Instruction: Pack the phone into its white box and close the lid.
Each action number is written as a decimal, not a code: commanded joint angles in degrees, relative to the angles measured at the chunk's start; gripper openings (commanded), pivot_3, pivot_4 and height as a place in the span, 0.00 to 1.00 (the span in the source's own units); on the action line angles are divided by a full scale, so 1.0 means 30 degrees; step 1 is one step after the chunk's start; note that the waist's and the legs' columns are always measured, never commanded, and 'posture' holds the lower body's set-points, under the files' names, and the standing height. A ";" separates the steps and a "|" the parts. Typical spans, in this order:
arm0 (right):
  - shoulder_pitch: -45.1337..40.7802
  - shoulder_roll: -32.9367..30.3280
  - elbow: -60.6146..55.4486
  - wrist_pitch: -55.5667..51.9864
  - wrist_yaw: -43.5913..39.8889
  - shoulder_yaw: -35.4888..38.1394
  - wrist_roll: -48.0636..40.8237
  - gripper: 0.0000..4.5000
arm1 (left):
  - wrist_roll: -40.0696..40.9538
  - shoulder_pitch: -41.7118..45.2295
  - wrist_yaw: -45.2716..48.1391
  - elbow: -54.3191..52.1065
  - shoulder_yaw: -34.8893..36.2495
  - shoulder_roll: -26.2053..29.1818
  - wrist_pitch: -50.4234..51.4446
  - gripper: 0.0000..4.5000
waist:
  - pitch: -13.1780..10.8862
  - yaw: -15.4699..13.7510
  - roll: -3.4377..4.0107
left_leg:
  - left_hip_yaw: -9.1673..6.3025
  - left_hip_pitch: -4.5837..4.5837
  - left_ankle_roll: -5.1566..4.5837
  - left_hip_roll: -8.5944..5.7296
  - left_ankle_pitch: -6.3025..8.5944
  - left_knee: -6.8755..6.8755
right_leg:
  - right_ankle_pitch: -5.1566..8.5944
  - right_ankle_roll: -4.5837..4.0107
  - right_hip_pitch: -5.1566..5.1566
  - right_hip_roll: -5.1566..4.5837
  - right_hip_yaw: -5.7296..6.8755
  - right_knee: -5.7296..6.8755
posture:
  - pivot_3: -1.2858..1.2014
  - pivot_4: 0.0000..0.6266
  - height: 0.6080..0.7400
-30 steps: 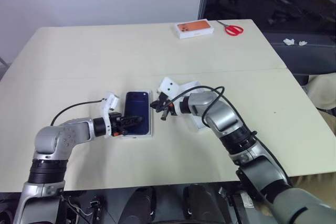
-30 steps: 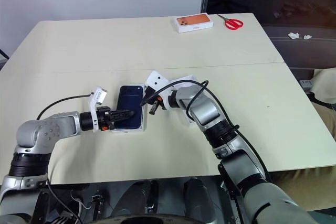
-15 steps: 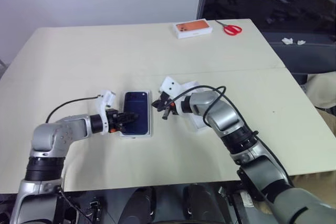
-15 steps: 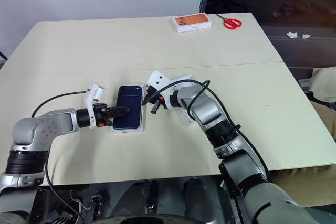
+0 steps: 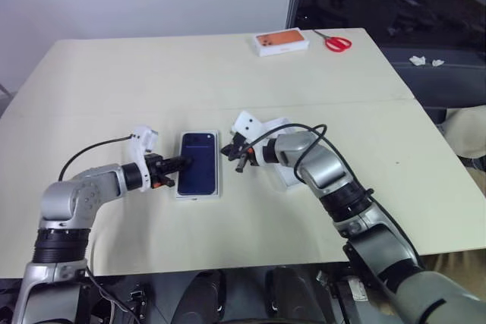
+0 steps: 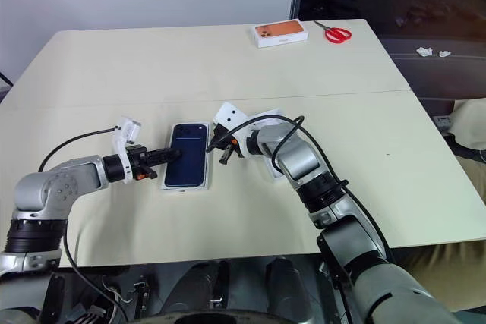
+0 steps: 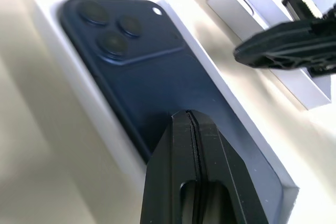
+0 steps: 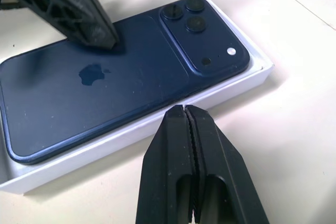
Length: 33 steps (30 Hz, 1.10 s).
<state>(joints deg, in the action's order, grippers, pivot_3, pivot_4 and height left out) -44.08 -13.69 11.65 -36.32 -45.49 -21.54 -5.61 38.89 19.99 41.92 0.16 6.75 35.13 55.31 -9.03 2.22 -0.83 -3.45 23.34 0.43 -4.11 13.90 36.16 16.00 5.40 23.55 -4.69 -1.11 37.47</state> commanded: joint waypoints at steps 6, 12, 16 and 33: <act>-0.0684 -0.0498 0.0087 0.0523 0.0040 0.0777 0.0143 0.01 | -0.0883 -0.0936 0.0045 0.0632 -0.2049 -0.0446 0.0945 0.00 | 0.0015 -0.0047 0.0017 | 0.0000 -0.0027 -0.0004 -0.0005 0.0002 -0.0003 | 0.0000 0.0000 -0.0031 -0.0003 0.0000 -0.0006 | 0.52 0.24 1.00; -0.0632 -0.0496 0.0092 0.0550 0.0008 0.0815 0.0172 0.01 | -0.0421 -0.0460 -0.0243 0.0460 -0.0449 -0.0356 0.0532 0.00 | 0.0015 -0.0023 0.0016 | 0.0000 -0.0029 -0.0003 -0.0003 0.0002 -0.0004 | 0.0000 0.0000 -0.0030 -0.0001 -0.0001 -0.0006 | 0.52 0.24 1.00; -0.0333 -0.0634 -0.0039 0.0585 -0.0082 0.0594 0.0326 0.01 | 0.0106 -0.0109 -0.0149 0.0346 0.1423 0.0706 0.0761 0.00 | 0.0011 0.0109 0.0010 | -0.0001 -0.0025 -0.0005 0.0005 0.0003 -0.0008 | 0.0000 0.0000 -0.0018 0.0007 0.0001 -0.0004 | 0.52 0.24 1.00; 0.0916 -0.0682 -0.0406 0.1284 -0.0280 -0.1136 0.1942 0.01 | -0.3195 -0.1190 -0.0241 0.1743 -0.1352 0.0328 -0.1790 0.00 | 0.0020 -0.0492 0.0061 | -0.0001 -0.0022 -0.0005 -0.0003 0.0004 -0.0002 | 0.0001 -0.0001 -0.0024 -0.0007 0.0004 -0.0010 | 0.52 0.24 1.00</act>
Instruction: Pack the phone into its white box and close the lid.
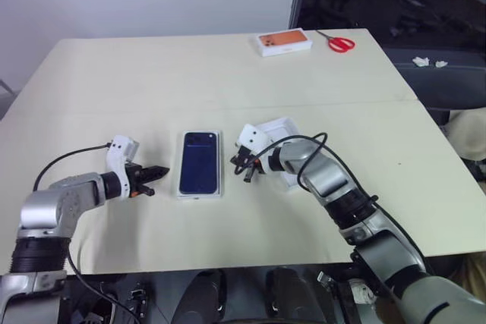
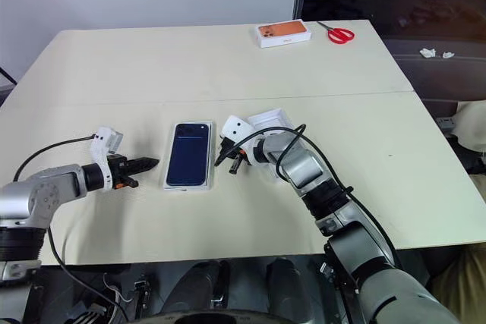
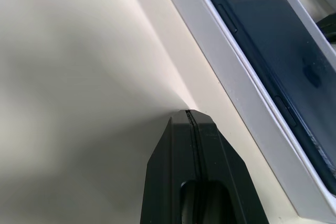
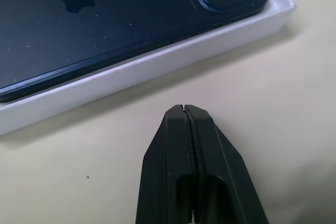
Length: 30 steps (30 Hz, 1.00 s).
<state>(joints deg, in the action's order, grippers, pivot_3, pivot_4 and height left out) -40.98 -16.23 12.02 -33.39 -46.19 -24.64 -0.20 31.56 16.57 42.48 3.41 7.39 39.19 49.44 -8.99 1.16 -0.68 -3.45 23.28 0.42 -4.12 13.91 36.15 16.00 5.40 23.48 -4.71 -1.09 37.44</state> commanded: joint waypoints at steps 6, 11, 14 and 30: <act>0.0074 -0.0424 -0.0769 0.0193 -0.0394 -0.0086 0.0381 0.01 | -0.1108 0.0675 -0.0421 0.0383 -0.2491 -0.2535 0.0840 0.00 | 0.0016 -0.0639 0.0019 | -0.0035 -0.0024 -0.0032 -0.0043 0.0018 0.0046 | 0.0000 0.0000 -0.0019 -0.0023 0.0040 -0.0039 | 0.52 0.24 1.00; 0.0873 -0.1294 -0.1548 -0.0204 -0.0873 -0.0023 0.0358 0.01 | -0.1232 0.0812 -0.0178 0.0204 -0.3082 -0.3134 0.1203 0.00 | 0.0036 -0.0658 0.0045 | -0.0036 -0.0025 -0.0032 -0.0049 0.0018 0.0049 | 0.0000 0.0001 -0.0044 -0.0028 0.0042 -0.0068 | 0.52 0.24 1.00; 0.1382 -0.1975 -0.1980 -0.0311 -0.1037 0.0080 0.0435 0.01 | -0.1324 0.1107 0.0000 -0.0078 -0.3634 -0.3542 0.1387 0.00 | 0.0046 -0.0680 0.0061 | -0.0041 -0.0046 -0.0054 -0.0061 0.0031 0.0053 | 0.0000 0.0001 -0.0078 -0.0042 0.0057 -0.0081 | 0.52 0.24 1.00; 0.4625 -0.6729 -0.5147 -0.1755 -0.2211 0.2245 0.0168 0.01 | -0.3260 0.4930 0.0770 0.2812 -0.6924 -0.8578 0.0421 0.00 | 0.0056 -0.1673 0.0071 | -0.0142 -0.0052 -0.0352 -0.0269 0.0213 0.0347 | 0.0010 0.0018 -0.0337 -0.0173 0.0135 -0.0182 | 0.52 0.24 1.00</act>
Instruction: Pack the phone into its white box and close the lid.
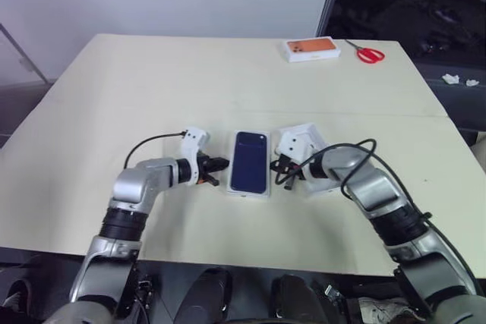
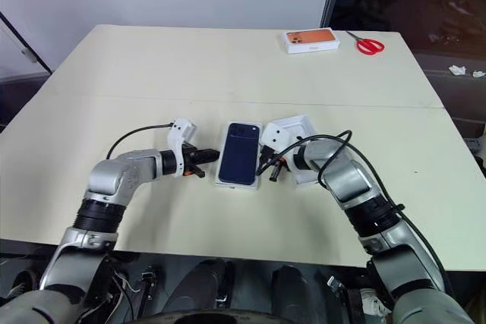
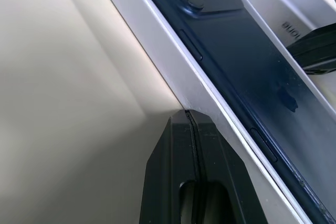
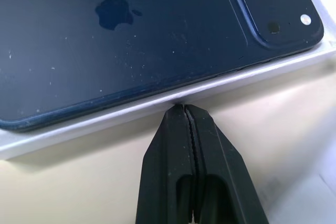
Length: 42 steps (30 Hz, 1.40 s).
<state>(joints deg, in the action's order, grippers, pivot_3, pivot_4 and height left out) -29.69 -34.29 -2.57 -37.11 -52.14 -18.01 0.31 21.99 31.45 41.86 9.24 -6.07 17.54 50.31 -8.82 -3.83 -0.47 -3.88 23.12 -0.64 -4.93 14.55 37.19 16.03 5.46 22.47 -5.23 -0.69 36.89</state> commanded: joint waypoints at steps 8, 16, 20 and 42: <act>0.2250 -0.1631 -0.1759 -0.1288 -0.0118 0.0737 -0.0309 0.01 | -0.0990 0.0942 0.1586 0.2443 -0.2507 -0.2108 -0.0822 0.00 | 0.0005 -0.0045 -0.0006 | -0.0117 0.0045 -0.0040 -0.0123 0.0010 0.0026 | 0.0016 0.0038 -0.0095 -0.0099 0.0007 -0.0154 | 0.52 0.24 1.00; 0.1913 -0.1518 -0.1236 -0.1067 -0.0034 0.0816 -0.0213 0.01 | -0.1326 0.1087 0.2158 0.2295 -0.2308 -0.2027 -0.0801 0.00 | 0.0005 0.0046 -0.0006 | -0.0160 0.0044 -0.0041 -0.0120 0.0009 0.0026 | 0.0016 0.0047 -0.0108 -0.0095 0.0046 -0.0155 | 0.52 0.24 1.00; 0.1716 -0.1658 -0.1168 -0.0952 -0.0364 0.0967 -0.0403 0.01 | -0.1112 0.0753 0.2135 0.1408 -0.1783 -0.1561 -0.0331 0.00 | 0.0003 0.0091 -0.0009 | -0.0164 0.0047 -0.0042 -0.0114 0.0008 0.0021 | 0.0015 0.0053 -0.0100 -0.0089 0.0049 -0.0155 | 0.52 0.24 1.00; -0.0340 -0.2914 -0.2994 -0.5774 -0.0864 0.4449 -0.4406 0.52 | 0.1079 -0.0538 0.3789 -0.0883 0.3284 0.4741 -0.2285 0.41 | -0.0149 0.1075 -0.0007 | -0.0240 0.0159 0.0071 -0.0047 -0.0059 -0.0059 | 0.0020 0.0089 0.0030 -0.0044 0.0077 -0.0079 | 0.52 0.24 1.00</act>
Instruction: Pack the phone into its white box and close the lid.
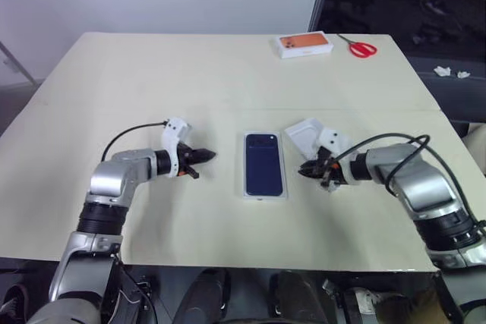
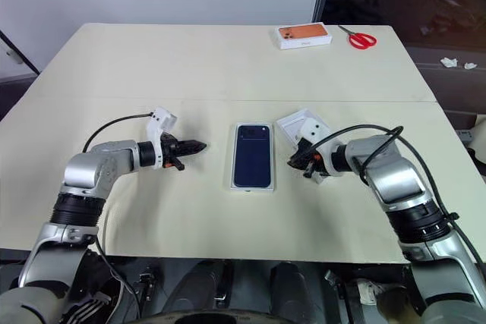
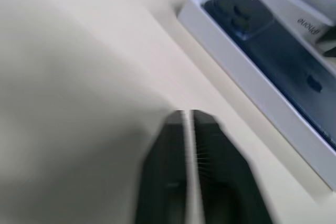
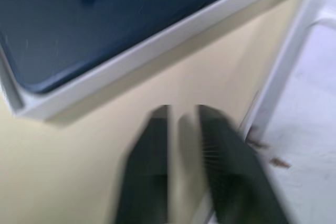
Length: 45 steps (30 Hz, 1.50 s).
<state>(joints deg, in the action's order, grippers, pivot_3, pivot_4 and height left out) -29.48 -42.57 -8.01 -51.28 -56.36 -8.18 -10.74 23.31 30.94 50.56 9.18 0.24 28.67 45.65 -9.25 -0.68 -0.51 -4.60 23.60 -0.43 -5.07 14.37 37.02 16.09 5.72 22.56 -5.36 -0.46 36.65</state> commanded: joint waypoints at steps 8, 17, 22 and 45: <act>-0.0221 -0.0752 -0.4325 -0.6127 0.3091 0.0898 -0.0997 1.00 | 0.1578 -0.2486 0.2753 -0.2330 0.2607 0.3336 -0.2097 1.00 | -0.0021 0.0015 0.0030 | 0.0008 0.0141 0.0035 0.0008 -0.0021 0.0002 | 0.0003 -0.0006 0.0218 -0.0001 -0.0033 0.0097 | 0.52 0.24 1.00; -0.0975 0.0022 -0.6287 -1.1983 0.5583 0.0043 -0.2234 1.00 | 0.1457 -0.3572 0.2202 -0.3424 0.2605 0.3008 -0.3451 1.00 | -0.0021 0.0009 0.0031 | 0.0005 0.0244 0.0056 0.0006 -0.0042 0.0026 | 0.0002 -0.0010 0.0290 -0.0007 -0.0032 0.0139 | 0.52 0.24 1.00; -0.0805 -0.0440 -0.5749 -1.1606 0.6643 -0.0515 -0.2096 1.00 | 0.1649 -0.3748 0.1513 -0.3987 0.2646 0.2362 -0.3194 1.00 | -0.0021 0.0013 0.0028 | 0.0008 0.0252 0.0053 0.0001 -0.0044 0.0031 | 0.0001 -0.0008 0.0292 -0.0008 -0.0032 0.0139 | 0.52 0.24 1.00; -0.6017 0.8248 -0.1326 -1.3608 1.0022 0.8606 -0.3705 0.02 | 0.1793 -0.3492 0.0450 -0.3893 0.2919 0.2390 -0.3578 1.00 | -0.0025 0.0544 0.0033 | 0.0018 0.0234 0.0100 0.0012 -0.0084 0.0013 | -0.0003 -0.0006 0.0338 0.0045 -0.0084 0.0231 | 0.52 0.24 1.00</act>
<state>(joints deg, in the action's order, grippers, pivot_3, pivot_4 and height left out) -44.66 -20.22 -11.38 -90.68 -26.41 11.89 -19.44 28.19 19.58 52.16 -1.29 7.62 35.37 36.51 -9.33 0.95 -0.41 -4.56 24.30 -0.09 -4.98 14.10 37.03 16.08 5.70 23.59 -5.16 -0.71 37.35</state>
